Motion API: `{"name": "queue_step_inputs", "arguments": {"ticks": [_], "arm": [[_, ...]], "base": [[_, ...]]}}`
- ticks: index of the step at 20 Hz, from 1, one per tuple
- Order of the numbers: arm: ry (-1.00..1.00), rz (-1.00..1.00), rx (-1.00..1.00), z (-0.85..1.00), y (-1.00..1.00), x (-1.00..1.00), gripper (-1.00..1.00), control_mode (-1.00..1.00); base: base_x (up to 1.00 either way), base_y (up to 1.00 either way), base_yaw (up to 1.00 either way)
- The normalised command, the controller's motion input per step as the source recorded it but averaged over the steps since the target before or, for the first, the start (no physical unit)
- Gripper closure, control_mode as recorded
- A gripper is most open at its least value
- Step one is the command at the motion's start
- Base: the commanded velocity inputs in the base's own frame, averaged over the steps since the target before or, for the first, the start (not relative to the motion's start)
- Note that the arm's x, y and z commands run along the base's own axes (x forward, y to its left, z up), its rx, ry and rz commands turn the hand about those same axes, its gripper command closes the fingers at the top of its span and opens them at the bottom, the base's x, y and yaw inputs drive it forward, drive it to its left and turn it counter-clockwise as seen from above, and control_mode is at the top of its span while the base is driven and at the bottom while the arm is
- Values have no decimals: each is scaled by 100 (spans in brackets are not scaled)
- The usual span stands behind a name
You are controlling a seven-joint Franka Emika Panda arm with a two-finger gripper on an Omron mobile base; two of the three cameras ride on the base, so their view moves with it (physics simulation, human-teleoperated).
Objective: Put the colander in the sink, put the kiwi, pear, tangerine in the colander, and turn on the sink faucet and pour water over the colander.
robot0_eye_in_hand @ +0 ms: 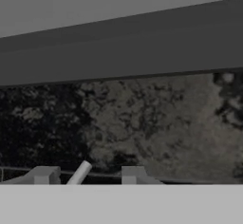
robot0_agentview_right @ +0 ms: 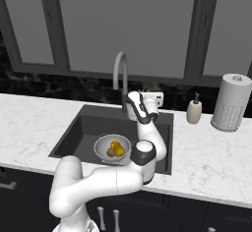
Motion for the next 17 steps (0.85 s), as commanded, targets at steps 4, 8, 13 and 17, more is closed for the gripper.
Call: {"name": "queue_step_inputs", "arguments": {"ticks": [4, 8, 13, 17], "arm": [[3, -6, 0, -26, -85, 12, 100, -100], [5, -4, 0, -23, -84, 17, 100, -100], [4, -5, 0, -26, -70, 9, 100, -100], [1, -6, -8, -23, -34, -1, 100, -100]], "base": [[0, 0, 0], [0, 0, 0], [0, 0, 0], [0, 0, 0]]}}
